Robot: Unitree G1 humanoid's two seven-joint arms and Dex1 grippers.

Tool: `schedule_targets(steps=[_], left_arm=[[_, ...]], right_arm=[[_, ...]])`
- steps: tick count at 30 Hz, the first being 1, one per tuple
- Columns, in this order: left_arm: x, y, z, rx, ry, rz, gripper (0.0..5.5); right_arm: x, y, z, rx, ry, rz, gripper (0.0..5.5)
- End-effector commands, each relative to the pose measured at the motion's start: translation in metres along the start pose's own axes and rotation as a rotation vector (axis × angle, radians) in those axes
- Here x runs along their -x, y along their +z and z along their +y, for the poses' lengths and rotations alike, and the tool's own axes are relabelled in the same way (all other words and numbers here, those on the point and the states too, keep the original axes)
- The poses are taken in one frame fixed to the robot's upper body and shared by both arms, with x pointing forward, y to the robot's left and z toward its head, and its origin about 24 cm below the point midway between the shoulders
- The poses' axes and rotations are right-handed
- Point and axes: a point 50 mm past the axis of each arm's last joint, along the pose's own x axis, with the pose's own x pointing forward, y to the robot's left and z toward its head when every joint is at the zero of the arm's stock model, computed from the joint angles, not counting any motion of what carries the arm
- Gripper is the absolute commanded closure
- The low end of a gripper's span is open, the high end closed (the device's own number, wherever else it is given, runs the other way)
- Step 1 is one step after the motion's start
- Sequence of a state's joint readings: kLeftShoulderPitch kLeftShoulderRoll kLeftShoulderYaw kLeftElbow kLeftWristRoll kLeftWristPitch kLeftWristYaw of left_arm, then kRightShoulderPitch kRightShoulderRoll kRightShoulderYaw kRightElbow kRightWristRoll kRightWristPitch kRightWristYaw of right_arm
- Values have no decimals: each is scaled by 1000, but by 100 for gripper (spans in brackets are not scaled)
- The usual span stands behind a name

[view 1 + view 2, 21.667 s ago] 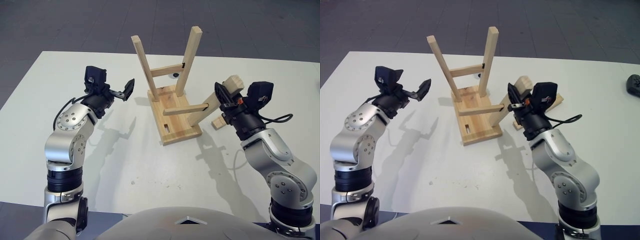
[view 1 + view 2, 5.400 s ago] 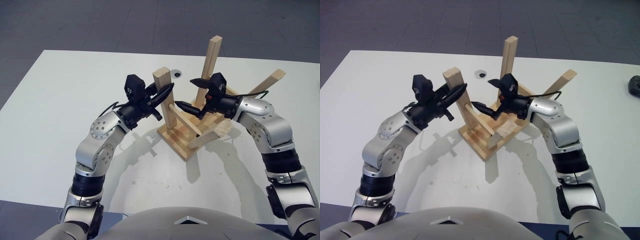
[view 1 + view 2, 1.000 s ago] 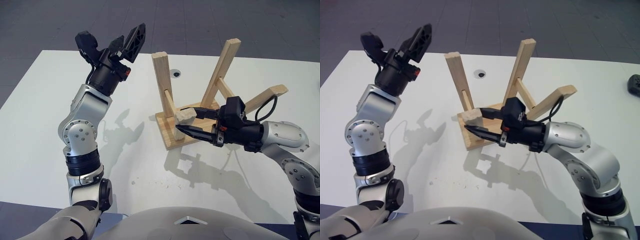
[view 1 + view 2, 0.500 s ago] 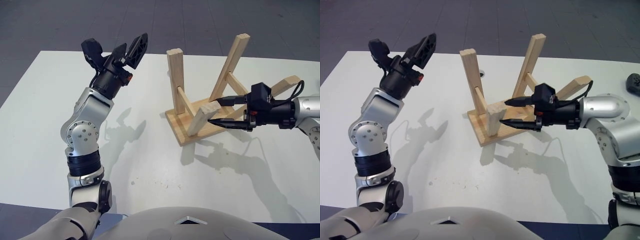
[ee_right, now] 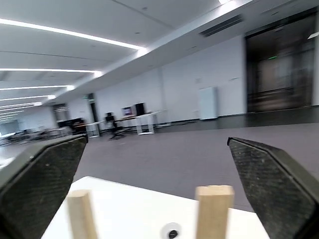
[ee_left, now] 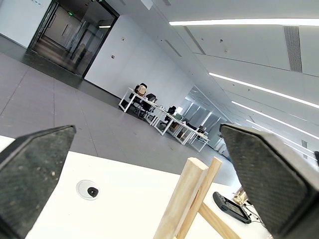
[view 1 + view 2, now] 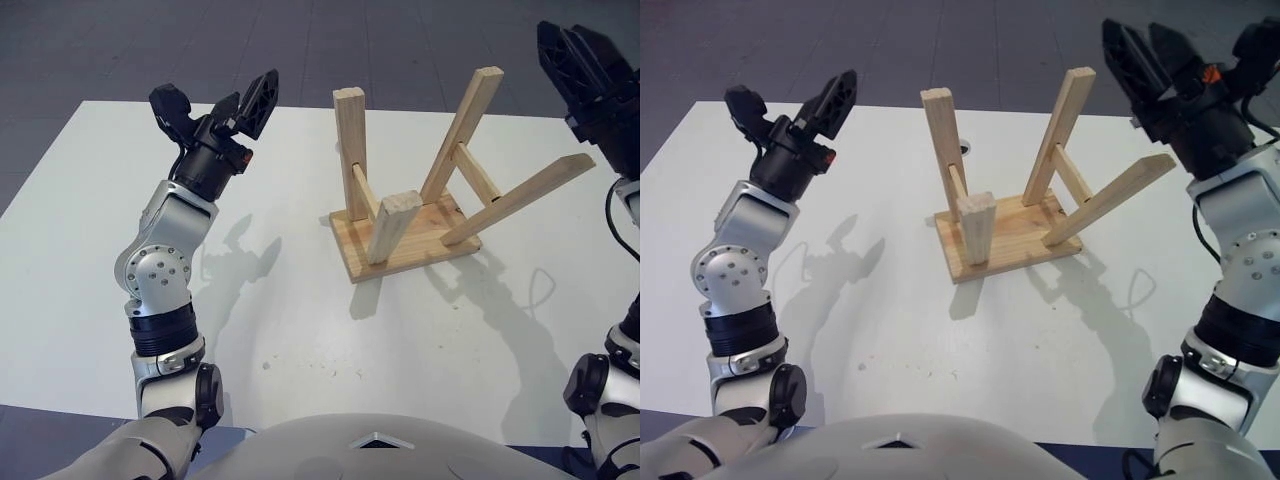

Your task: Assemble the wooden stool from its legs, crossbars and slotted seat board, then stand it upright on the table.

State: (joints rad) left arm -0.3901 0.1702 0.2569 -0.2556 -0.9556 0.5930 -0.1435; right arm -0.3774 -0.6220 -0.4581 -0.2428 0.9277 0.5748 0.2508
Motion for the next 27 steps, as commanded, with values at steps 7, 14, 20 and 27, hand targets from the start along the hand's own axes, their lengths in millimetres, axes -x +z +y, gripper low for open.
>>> schedule_targets(steps=[7,14,20,27], left_arm=[[8,-3,2,6,19,10,10],[11,-12,-1,30,-4,37,10],[16,-20,0,44,4,54,10],[15,-20,0,43,-3,60,10]], right_arm=[[82,-72,-38,413,-620,149,15],[96,-79,-44,400,-682,180,15],[42,-37,-35,254,-557,-69,15],[30,-10,-47,356,-558,-135,15]])
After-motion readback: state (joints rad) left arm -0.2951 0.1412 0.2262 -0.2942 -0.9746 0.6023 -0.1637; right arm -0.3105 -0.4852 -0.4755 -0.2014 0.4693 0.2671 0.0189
